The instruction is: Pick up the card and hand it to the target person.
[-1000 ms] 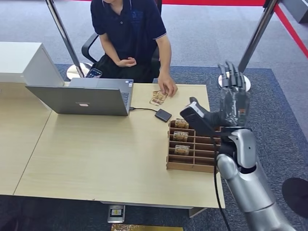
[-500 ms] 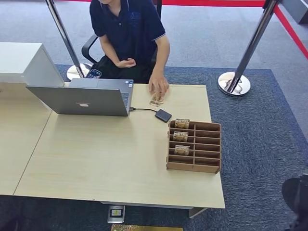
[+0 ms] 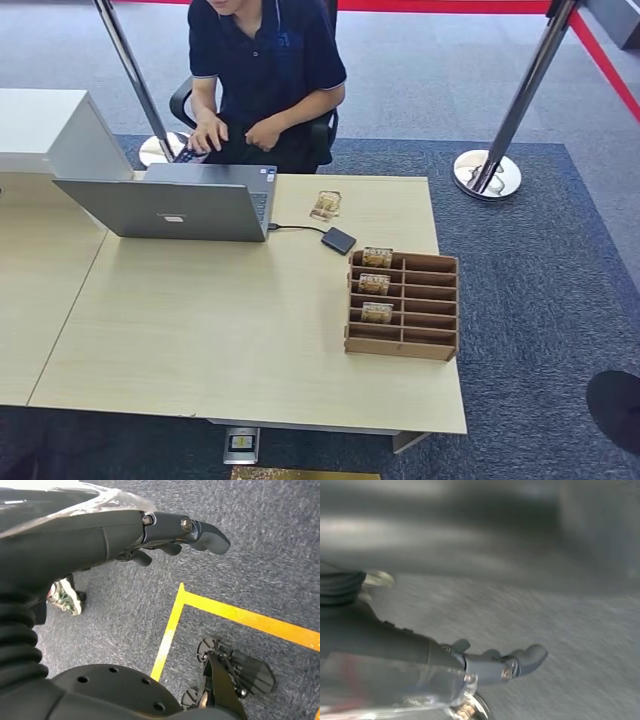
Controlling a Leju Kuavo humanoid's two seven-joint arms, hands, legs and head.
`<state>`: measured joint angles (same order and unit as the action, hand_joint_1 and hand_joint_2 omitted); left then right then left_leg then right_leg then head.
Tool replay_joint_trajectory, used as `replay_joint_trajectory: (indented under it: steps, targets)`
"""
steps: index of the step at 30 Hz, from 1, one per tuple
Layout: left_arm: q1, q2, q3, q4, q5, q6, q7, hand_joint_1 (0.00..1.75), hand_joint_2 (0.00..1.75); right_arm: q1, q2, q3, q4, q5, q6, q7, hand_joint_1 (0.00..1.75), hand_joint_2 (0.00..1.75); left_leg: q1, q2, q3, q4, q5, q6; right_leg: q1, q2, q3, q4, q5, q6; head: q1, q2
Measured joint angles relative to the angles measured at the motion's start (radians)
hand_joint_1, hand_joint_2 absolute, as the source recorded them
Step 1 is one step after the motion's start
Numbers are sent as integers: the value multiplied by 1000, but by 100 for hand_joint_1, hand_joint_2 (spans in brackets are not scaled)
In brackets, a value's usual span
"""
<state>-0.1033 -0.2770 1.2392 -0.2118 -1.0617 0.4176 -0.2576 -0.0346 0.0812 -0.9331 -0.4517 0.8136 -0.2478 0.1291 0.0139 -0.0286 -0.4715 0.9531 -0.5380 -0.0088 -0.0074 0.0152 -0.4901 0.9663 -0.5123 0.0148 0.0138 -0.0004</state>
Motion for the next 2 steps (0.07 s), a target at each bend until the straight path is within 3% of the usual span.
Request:
replay_joint_trajectory:
  steps: [2]
  targets:
    - [0, 0, -1, 0, -4, -1, -5, 0, 175, -8, 10, -5, 52, 13, 5, 23, 0, 175, 0, 0, 0, 0, 0, 0, 0, 0, 0, 1, 0, 0, 0, 0]
